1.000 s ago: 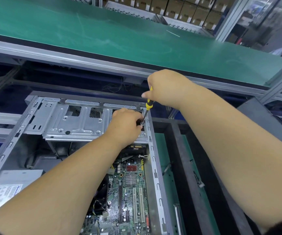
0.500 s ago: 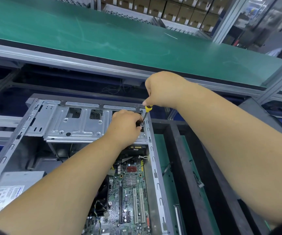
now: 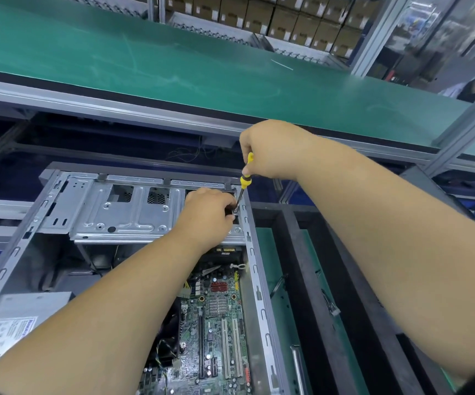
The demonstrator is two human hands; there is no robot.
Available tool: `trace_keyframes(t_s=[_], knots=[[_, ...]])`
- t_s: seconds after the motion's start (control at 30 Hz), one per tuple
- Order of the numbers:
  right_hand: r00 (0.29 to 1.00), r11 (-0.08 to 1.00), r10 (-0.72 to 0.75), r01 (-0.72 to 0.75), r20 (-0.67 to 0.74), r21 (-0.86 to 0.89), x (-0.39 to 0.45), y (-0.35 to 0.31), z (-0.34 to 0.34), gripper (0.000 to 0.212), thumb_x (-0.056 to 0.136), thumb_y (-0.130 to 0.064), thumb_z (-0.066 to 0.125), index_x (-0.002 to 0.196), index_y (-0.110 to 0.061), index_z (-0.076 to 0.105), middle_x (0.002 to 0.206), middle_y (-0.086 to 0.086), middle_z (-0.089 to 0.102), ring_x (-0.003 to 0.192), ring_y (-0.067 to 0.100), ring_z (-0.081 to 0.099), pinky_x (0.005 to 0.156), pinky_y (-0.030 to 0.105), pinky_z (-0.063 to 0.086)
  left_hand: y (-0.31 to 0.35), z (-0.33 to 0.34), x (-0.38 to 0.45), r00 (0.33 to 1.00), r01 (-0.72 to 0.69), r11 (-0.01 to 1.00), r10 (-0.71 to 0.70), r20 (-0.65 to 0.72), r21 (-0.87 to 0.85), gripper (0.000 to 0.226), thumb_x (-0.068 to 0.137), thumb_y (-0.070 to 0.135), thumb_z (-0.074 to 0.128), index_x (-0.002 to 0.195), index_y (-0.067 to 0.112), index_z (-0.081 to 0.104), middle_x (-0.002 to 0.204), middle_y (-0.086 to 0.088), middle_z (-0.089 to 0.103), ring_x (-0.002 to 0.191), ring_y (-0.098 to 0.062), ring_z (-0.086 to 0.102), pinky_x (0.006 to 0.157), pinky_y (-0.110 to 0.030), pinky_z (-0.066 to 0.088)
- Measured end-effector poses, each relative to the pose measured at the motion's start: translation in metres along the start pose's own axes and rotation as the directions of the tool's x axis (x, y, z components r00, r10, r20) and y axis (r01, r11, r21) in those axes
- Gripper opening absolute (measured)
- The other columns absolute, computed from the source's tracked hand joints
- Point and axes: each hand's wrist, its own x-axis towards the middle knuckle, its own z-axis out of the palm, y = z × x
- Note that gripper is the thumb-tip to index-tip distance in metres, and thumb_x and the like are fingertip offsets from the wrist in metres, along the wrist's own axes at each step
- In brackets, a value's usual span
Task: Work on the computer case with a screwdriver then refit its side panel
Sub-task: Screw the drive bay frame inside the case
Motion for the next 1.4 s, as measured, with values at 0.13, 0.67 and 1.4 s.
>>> trace_keyframes(t_s=[0.13,0.67,1.4], knots=[[0.984,0.987,0.156,-0.152,-0.082,0.053,0.007,-0.003,0.014,0.042,0.09,-0.045,0.065,0.068,-0.014,0.048,0.065,-0.001,0.043,0.056,0.015,0.04,0.047,0.027,0.025,0.0,0.0,0.0,1.0,0.003,1.0,-0.003,0.001,0.007,0.023,0.089,0.027,0.063,0.111,0.026,0.068,0.108,0.002,0.068,0.11,-0.026,0.051,0.098,-0.039,0.038],[0.988,0.992,0.118,-0.113,-0.102,0.053,0.005,0.0,0.01,0.035,0.094,-0.042,0.062,0.082,-0.012,0.049,0.072,0.0,0.047,0.068,0.021,0.048,0.055,0.029,0.029,0.0,-0.001,0.0,1.0,-0.006,1.0,0.006,0.013,0.005,0.023,0.089,0.028,0.062,0.112,0.025,0.068,0.109,0.002,0.067,0.11,-0.027,0.05,0.099,-0.04,0.038],[0.969,0.993,0.085,-0.064,-0.234,0.098,-0.001,-0.001,0.023,0.033,0.098,-0.047,0.051,0.089,-0.016,0.046,0.068,-0.001,0.043,0.06,0.017,0.038,0.052,0.031,0.024,-0.001,0.0,0.0,1.0,-0.002,1.0,0.002,0.014,-0.001,0.018,0.089,0.027,0.062,0.105,0.021,0.068,0.102,0.001,0.066,0.108,-0.027,0.05,0.095,-0.038,0.037]])
